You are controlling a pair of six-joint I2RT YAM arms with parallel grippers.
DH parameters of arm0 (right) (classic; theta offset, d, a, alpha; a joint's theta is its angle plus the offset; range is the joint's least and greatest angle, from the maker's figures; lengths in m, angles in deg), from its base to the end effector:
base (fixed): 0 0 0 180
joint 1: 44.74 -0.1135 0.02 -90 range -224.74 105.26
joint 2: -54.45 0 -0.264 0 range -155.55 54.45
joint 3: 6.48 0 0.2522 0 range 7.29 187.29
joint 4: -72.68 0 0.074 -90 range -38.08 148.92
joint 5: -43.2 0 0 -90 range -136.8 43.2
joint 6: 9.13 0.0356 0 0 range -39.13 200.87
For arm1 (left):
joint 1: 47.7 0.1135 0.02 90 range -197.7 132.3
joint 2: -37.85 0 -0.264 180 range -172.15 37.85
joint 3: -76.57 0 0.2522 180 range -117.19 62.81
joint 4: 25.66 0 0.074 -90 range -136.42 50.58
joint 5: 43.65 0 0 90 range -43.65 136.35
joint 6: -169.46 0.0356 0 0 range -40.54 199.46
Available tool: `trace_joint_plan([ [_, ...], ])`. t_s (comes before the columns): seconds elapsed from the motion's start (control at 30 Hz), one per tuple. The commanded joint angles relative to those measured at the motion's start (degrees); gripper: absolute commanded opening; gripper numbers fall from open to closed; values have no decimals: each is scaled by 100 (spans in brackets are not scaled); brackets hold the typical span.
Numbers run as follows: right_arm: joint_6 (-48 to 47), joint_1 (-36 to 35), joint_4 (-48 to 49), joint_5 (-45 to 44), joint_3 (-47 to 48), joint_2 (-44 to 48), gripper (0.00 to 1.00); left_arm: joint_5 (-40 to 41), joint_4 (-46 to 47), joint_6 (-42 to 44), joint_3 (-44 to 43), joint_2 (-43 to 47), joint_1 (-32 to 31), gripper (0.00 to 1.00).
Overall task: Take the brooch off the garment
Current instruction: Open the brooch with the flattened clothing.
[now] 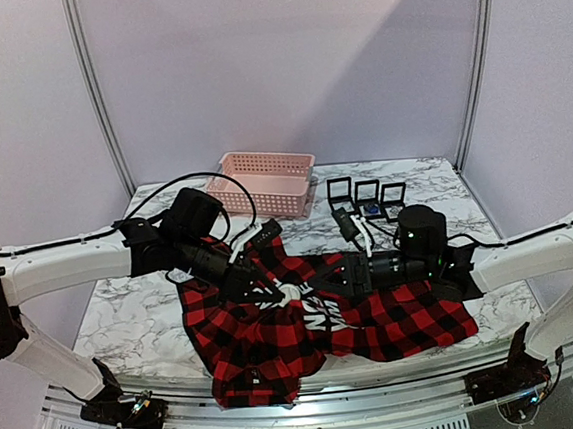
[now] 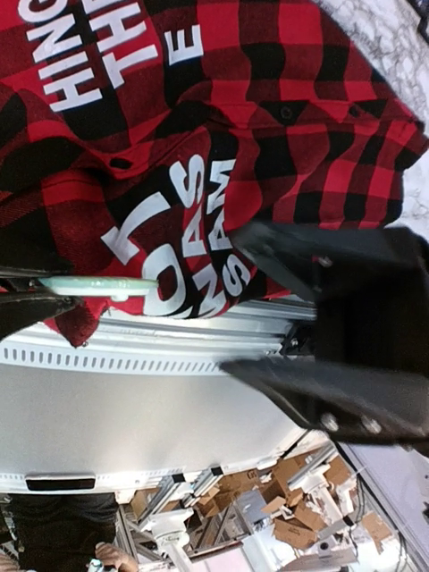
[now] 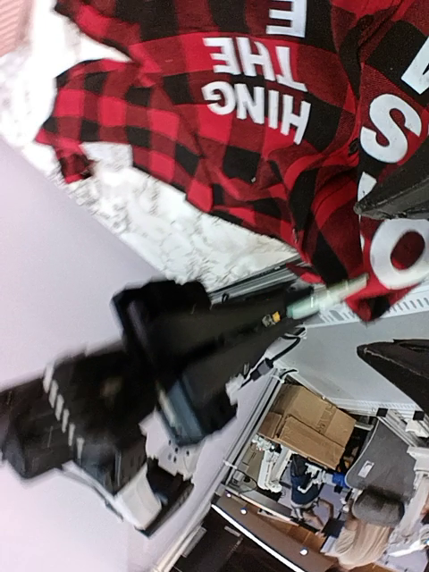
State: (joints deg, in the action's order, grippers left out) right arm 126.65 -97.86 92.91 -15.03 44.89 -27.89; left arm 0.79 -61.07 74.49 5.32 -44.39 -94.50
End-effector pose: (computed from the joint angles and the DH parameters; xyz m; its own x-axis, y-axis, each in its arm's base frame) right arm 0.1671 0.2540 0.2259 -0.7878 -0.0348 -0.6149 -0.6106 0.1741 0.7725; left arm 0.1869 -0.2362 0.2554 -0.5673 0.5155 -0.6422 0.8013 0.1656 -0.5748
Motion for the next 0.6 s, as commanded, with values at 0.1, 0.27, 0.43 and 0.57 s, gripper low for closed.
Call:
trace_joint_plan([
  [0.1, -596, 7, -85, -129, -70, 478, 45, -464, 281, -62, -70, 39, 75, 0],
  [0.27, -656, -111, -38, 58, 97, 94, 45, -538, 298, -78, -69, 13, 75, 0],
  [0.43, -654, -216, 99, 162, 212, -194, 41, -555, 295, -76, -63, 15, 75, 0],
  [0.57, -597, -222, 204, 160, 212, -272, 33, -564, 298, -78, -65, 20, 75, 0],
])
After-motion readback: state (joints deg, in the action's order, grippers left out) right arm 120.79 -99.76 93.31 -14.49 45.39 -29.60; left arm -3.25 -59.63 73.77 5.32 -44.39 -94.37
